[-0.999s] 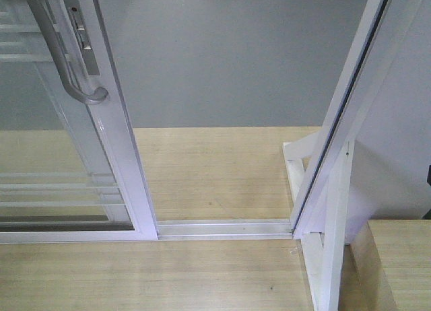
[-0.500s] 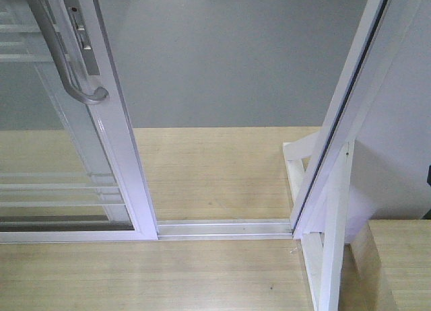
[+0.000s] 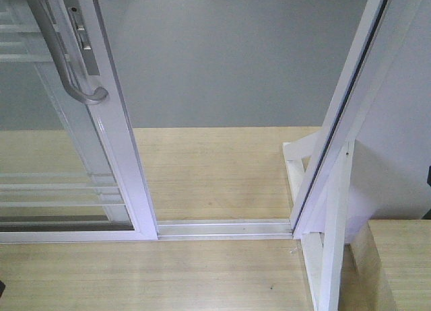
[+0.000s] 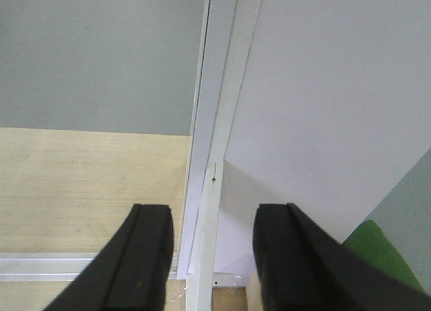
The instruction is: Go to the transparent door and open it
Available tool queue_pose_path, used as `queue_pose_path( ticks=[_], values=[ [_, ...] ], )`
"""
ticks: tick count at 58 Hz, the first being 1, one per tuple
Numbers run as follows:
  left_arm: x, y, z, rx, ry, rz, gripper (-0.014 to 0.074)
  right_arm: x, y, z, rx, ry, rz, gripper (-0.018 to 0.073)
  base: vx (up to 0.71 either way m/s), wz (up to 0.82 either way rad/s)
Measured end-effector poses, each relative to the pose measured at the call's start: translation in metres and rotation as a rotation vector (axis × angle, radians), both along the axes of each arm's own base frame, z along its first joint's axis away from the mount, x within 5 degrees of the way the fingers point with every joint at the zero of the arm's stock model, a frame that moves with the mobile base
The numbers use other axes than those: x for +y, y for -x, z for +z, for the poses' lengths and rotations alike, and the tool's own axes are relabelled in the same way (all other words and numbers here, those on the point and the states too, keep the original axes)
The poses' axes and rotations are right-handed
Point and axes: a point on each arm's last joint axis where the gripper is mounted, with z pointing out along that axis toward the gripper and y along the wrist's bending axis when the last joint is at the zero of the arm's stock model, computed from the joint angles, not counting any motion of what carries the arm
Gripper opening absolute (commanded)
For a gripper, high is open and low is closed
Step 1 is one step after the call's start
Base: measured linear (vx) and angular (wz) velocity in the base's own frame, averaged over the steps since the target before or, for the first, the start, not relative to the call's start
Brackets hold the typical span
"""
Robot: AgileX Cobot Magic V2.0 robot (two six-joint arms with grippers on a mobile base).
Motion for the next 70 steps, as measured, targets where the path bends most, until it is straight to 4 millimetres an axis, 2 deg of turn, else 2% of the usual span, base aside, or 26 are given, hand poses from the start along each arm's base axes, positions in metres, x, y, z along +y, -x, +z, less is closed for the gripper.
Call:
queue_pose_path(
  ticks=[25,35,42,51,64,70],
  values=[
    [0.000,0.000,0.000,0.001,0.002,0.000,-0.0007,0.000,0.000,0.000,0.000,0.000,0.000,0.0363,0.00,0.00],
    [0.000,0.000,-0.001,0.007,0.002,0.000,-0.0007,-0.002,0.007,-0.002,-0.020,0.054,0.005,0.0302,0.00,0.00],
    [0.000,0.000,-0.001,0.008,0.002,0.000,-0.0007,-0.003,0.026,-0.017,-0.077,0.034,0.007,0.0185,0.00,0.00],
    [0.000,0.000,-0.001,0.008,0.002,0.000,-0.0006,-0.001,0.048,-0.049,-0.184,-0.016,0.020,-0.0012,0.00,0.00],
    [0.000,0.000,-0.001,0.008,0.002,0.000,-0.0006,0.002,0.070,-0.092,-0.424,0.013,0.051,-0.0010,0.00,0.00],
    [0.000,0.000,-0.001,0.008,0.002,0.000,-0.0006,0.003,0.076,-0.100,-0.447,-0.052,0.033,-0.0009,0.00,0.00]
  ],
)
